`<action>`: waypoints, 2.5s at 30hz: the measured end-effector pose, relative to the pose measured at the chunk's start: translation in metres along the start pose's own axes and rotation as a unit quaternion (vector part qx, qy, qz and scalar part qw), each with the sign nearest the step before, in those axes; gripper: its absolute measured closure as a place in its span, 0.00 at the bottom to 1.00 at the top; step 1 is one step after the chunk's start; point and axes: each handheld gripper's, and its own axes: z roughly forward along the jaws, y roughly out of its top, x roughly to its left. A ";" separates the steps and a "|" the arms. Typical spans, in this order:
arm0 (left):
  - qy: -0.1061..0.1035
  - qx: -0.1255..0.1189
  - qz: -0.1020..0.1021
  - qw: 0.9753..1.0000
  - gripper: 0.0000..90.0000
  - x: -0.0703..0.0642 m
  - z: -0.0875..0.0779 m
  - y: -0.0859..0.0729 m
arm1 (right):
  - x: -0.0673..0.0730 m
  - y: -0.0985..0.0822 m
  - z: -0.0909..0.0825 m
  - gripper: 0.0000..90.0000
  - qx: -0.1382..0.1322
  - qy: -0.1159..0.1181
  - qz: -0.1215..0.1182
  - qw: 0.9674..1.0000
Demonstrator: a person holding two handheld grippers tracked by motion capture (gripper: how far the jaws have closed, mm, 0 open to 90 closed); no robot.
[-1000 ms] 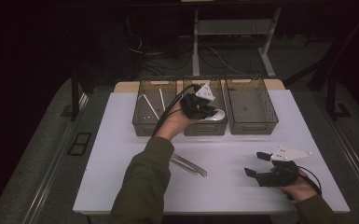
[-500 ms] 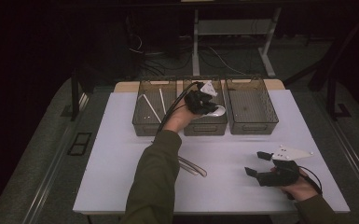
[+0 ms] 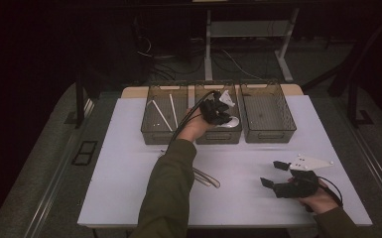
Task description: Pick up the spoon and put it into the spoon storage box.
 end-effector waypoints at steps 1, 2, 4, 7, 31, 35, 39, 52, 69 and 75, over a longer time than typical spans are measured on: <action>0.000 0.004 0.003 1.000 0.93 0.000 0.001 0.000 | 0.000 0.000 0.000 0.23 0.000 0.000 0.001 1.000; -0.002 0.006 0.002 1.000 0.93 -0.001 0.002 0.000 | 0.000 0.000 0.000 0.23 0.000 0.000 0.001 1.000; -0.001 0.010 0.004 1.000 0.92 -0.002 0.003 0.000 | 0.000 0.000 0.000 0.23 0.001 0.000 0.001 1.000; -0.003 0.013 0.002 1.000 0.92 -0.003 0.006 0.000 | 0.000 0.000 0.000 0.23 0.000 0.001 0.001 1.000; -0.022 -0.069 -0.053 0.996 0.54 -0.022 -0.042 0.003 | 0.000 0.000 0.000 0.23 0.004 -0.002 0.000 1.000; -0.029 -0.082 -0.051 0.995 0.48 -0.032 -0.058 -0.002 | 0.000 0.000 0.001 0.23 0.005 -0.003 0.001 1.000; -0.028 -0.088 -0.050 0.994 0.42 -0.045 -0.071 -0.009 | 0.000 0.000 0.001 0.23 0.008 -0.003 -0.001 1.000; -0.021 -0.098 -0.063 0.993 0.37 -0.076 -0.102 -0.050 | -0.001 -0.001 0.002 0.23 0.009 -0.008 0.001 1.000; -0.025 -0.092 -0.090 0.991 0.79 -0.108 -0.099 -0.122 | -0.001 -0.001 0.003 0.23 0.013 -0.011 0.004 1.000; -0.055 -0.062 -0.082 0.993 0.96 -0.116 -0.081 -0.133 | -0.001 -0.001 0.004 0.23 0.012 -0.011 0.004 1.000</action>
